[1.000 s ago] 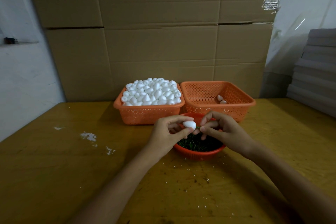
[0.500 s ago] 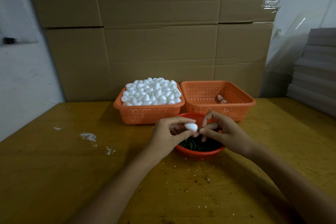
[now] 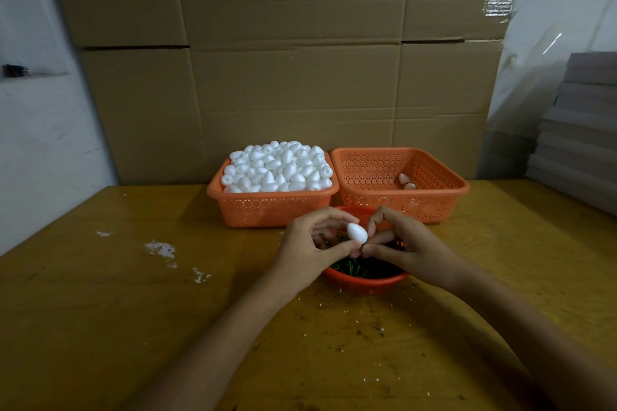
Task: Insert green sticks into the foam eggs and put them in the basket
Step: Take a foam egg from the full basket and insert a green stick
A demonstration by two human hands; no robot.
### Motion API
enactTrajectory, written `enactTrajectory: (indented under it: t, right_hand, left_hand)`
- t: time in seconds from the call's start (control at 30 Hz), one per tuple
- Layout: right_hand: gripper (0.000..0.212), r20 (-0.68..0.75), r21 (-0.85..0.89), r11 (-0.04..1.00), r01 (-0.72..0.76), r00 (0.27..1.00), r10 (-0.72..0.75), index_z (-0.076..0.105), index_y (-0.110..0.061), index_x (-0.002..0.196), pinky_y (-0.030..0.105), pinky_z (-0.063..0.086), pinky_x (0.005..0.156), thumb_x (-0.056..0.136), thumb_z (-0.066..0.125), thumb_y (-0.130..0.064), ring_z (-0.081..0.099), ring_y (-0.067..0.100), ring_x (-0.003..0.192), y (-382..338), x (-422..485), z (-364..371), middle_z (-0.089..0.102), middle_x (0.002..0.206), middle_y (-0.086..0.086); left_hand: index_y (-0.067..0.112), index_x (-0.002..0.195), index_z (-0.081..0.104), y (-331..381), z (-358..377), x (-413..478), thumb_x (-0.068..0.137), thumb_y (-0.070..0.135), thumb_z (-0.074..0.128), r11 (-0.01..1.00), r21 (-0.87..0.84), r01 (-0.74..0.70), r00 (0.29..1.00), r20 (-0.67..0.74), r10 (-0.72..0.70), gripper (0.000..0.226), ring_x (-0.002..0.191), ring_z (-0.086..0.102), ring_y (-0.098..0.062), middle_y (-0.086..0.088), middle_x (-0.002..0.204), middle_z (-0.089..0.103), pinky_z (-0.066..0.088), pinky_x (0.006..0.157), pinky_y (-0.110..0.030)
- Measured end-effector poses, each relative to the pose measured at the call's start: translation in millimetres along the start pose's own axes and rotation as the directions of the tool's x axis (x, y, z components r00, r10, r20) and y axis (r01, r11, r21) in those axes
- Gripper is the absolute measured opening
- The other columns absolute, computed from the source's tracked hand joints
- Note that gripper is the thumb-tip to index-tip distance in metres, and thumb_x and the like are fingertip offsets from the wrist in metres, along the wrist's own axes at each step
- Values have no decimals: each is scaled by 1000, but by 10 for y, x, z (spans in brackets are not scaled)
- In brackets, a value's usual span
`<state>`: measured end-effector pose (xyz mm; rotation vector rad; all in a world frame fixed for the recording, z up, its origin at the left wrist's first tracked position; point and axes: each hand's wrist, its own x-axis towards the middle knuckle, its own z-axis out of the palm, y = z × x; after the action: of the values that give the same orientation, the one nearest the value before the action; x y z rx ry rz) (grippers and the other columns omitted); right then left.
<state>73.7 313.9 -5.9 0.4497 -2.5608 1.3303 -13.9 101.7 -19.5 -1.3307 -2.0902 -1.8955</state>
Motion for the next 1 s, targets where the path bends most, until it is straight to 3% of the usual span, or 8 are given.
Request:
enactTrajectory:
  t: [0.37, 0.63, 0.8, 1.0]
  right_hand:
    - [25, -7, -65, 998, 17, 1000, -17, 52, -19, 113, 52, 56, 101, 97, 70, -24, 74, 16, 111, -4, -6, 4, 80, 108, -3]
    - [30, -60, -144, 990, -7, 998, -1, 51, -29, 112, 50, 58, 97, 96, 72, -15, 74, 11, 108, 14, -5, 15, 80, 106, -8]
    - [32, -59, -166, 986, -11, 998, 2, 50, -35, 112, 49, 57, 98, 96, 72, -17, 73, 9, 110, 14, -3, 16, 80, 108, -11]
    - [33, -66, -189, 982, -7, 998, -5, 50, -31, 116, 53, 56, 98, 98, 70, -13, 72, 10, 112, 23, -9, 12, 79, 110, -11]
  left_hand:
    - [34, 112, 78, 4, 0, 14, 82, 27, 83, 999, 50, 0, 1000, 24, -1, 31, 86, 72, -26, 11, 109, 78, 51, 71, -41]
    - [28, 109, 79, 16, -35, 14, 84, 14, 86, 999, 46, -3, 999, 35, 2, 30, 81, 68, -10, 10, 107, 78, 47, 68, -28]
    - [25, 109, 81, 31, -34, 14, 84, 6, 86, 999, 32, 7, 999, 37, -8, 32, 80, 66, -9, 9, 104, 79, 46, 67, -27]
    - [21, 106, 82, 30, -35, 27, 83, 1, 84, 1000, 17, -4, 998, 69, 3, 31, 87, 69, -27, 6, 113, 79, 50, 69, -50]
